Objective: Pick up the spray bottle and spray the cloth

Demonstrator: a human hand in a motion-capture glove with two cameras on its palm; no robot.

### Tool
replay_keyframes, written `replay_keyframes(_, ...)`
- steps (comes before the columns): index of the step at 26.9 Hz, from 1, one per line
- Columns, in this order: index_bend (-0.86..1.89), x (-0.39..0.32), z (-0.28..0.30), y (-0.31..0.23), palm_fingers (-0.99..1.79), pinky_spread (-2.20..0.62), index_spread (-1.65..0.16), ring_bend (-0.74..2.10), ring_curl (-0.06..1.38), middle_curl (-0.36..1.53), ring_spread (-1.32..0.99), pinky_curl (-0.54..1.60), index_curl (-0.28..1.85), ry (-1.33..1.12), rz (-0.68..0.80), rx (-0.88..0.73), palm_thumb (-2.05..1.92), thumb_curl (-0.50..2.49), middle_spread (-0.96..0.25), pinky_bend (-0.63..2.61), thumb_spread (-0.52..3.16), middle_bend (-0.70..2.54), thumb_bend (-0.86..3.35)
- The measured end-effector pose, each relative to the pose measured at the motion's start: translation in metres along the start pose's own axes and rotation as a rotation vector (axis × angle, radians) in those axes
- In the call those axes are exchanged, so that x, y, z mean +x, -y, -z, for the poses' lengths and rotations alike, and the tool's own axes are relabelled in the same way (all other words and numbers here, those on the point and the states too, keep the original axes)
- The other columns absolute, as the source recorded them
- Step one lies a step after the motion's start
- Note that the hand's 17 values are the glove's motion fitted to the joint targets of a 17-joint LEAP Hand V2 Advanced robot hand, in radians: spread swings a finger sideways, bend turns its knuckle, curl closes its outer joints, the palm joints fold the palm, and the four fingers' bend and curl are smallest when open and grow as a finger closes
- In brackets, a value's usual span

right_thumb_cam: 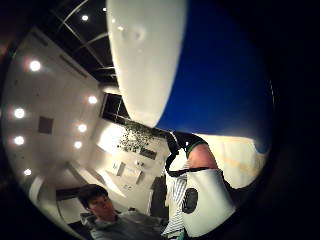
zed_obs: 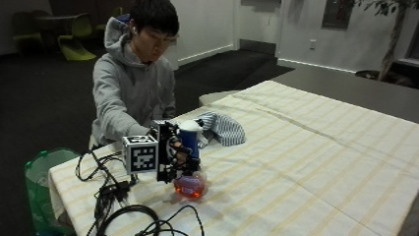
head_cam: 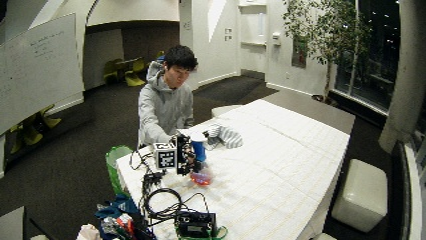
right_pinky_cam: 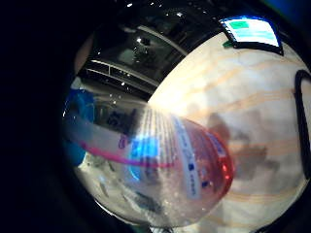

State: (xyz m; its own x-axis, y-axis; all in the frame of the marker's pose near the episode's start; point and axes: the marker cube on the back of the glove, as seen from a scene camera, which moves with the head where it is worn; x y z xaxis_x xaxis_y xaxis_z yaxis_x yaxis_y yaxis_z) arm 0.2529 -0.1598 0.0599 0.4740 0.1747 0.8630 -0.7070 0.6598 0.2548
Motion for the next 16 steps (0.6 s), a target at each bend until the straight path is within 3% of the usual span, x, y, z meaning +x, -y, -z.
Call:
replay_keyframes(7,0.18,0.000,-0.010,0.020,0.85,0.09,-0.28,0.65,0.29,0.34,-0.06,0.28,0.20,-0.029,-0.037,0.005,0.78,0.40,-0.01,0.47,0.81,0.42,-0.02)
replay_keyframes(9,0.14,-0.001,-0.012,0.024,1.17,-0.01,-0.26,0.71,0.32,0.37,-0.09,0.28,0.20,-0.030,-0.050,-0.006,0.83,0.41,-0.04,0.46,0.79,0.52,0.00)
replay_keyframes(16,0.36,-0.006,-0.023,0.040,1.34,-0.16,-0.23,0.63,0.38,0.43,-0.14,0.33,0.34,-0.090,-0.061,-0.066,0.98,0.50,-0.09,0.41,0.52,0.59,0.01)
